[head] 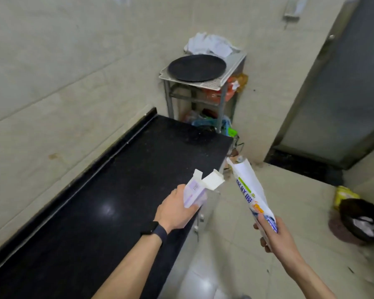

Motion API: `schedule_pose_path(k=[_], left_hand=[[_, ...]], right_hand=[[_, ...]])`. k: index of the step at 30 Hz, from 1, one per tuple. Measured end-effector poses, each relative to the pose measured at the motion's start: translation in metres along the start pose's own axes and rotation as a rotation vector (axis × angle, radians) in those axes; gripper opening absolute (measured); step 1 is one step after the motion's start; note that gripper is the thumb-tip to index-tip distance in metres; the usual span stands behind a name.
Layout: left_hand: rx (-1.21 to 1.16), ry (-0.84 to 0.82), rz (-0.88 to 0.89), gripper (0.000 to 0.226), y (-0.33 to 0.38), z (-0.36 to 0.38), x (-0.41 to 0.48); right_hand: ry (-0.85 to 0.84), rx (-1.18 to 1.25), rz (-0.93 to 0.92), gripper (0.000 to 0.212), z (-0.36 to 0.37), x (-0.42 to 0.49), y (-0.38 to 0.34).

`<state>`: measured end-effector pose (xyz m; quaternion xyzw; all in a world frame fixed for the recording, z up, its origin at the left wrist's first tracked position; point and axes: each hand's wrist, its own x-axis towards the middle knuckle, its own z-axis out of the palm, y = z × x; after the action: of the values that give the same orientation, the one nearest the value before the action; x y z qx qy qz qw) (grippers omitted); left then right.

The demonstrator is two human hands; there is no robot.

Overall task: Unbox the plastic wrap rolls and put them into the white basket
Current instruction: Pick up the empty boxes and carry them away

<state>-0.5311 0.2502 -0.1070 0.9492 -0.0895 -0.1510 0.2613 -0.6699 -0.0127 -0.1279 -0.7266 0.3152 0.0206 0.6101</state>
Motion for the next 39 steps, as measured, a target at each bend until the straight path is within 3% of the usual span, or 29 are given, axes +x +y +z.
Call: schedule_pose_path(k=[15,30,34,39], left_hand=[[0.031,-0.269,0.294,0.044,0.28,0.168,0.162],[0.138,-0.478,0.455,0.06,0.528,0.302,0.388],[0.116,-0.596,0.411,0.07,0.592,0.351,0.435],[0.091,-0.813,0.219,0.077,0.639,0.439,0.458]], right_hand=[[0.367,0.225,0.174,0.016,-0.249,0.105,0.072],[0.587,0.273,0.302,0.026,-0.444,0.307,0.055],[0.633,0.288,0.391,0.026,-0.503,0.347,0.069],[0.616,0.365,0.598,0.035,-0.565,0.378,0.119]])
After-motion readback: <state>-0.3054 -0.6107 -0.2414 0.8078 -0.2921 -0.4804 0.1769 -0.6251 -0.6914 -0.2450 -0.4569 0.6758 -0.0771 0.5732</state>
